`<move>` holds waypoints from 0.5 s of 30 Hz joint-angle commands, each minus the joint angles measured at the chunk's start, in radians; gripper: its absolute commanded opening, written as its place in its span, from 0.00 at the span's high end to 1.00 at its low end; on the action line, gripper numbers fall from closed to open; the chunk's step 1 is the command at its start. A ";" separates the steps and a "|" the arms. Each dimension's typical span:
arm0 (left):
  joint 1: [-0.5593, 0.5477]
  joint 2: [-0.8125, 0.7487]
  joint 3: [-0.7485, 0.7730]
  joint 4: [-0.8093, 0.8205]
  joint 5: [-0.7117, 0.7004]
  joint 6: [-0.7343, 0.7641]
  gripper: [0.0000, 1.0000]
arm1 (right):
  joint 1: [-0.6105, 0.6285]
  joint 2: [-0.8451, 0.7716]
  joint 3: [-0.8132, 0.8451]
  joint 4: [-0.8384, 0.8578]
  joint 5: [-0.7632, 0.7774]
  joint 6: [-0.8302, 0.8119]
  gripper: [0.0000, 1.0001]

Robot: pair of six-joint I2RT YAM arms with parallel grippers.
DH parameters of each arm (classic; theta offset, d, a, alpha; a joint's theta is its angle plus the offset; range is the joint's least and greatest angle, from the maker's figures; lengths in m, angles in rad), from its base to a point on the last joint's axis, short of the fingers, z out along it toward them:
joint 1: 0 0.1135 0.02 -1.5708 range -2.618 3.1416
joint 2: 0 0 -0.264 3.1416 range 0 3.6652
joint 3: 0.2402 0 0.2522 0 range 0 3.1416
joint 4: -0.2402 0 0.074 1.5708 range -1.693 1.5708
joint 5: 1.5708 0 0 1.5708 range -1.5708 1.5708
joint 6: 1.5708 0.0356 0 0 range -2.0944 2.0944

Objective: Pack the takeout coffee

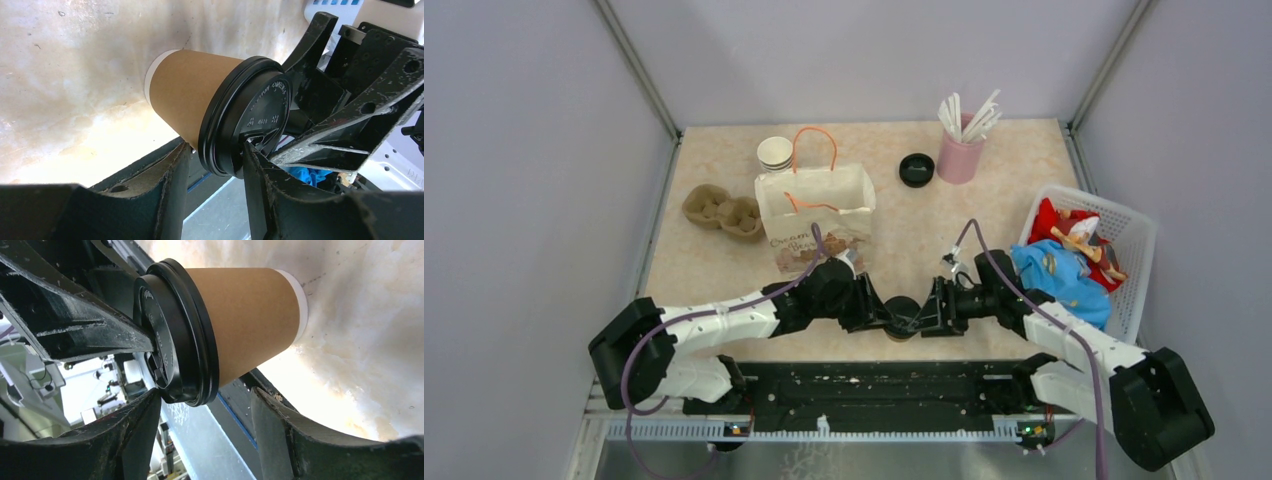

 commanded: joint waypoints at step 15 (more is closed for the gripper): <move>0.008 0.036 0.055 -0.121 -0.032 0.092 0.51 | -0.001 0.013 0.125 -0.216 0.246 -0.108 0.40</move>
